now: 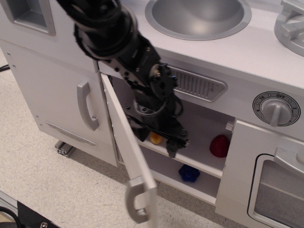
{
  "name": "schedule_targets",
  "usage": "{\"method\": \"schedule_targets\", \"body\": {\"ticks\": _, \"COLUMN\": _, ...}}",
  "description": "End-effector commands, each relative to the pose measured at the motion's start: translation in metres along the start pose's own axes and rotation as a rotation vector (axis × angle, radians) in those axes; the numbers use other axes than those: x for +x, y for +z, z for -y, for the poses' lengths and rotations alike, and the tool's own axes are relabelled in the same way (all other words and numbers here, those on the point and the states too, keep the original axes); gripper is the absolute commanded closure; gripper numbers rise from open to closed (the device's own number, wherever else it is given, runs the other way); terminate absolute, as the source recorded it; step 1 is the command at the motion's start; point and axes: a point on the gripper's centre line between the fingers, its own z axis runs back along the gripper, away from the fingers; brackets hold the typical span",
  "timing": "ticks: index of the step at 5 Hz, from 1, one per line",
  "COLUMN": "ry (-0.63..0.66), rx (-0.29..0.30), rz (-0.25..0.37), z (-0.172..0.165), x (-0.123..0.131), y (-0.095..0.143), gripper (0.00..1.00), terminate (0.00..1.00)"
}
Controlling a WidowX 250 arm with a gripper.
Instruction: Open cabinet
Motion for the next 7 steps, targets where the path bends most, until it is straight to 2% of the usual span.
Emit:
{"method": "schedule_targets", "body": {"ticks": 1, "ry": 0.055, "rx": 0.111, "rz": -0.011, "z": -0.048, "x": -0.013, "y": -0.006, "gripper": 0.0, "terminate": 0.0}}
{"method": "schedule_targets", "body": {"ticks": 2, "ry": 0.083, "rx": 0.105, "rz": -0.035, "z": -0.071, "x": -0.006, "y": -0.006, "gripper": 0.0, "terminate": 0.0}}
{"method": "schedule_targets", "body": {"ticks": 7, "ry": 0.083, "rx": 0.105, "rz": -0.035, "z": -0.071, "x": -0.006, "y": -0.006, "gripper": 0.0, "terminate": 0.0}}
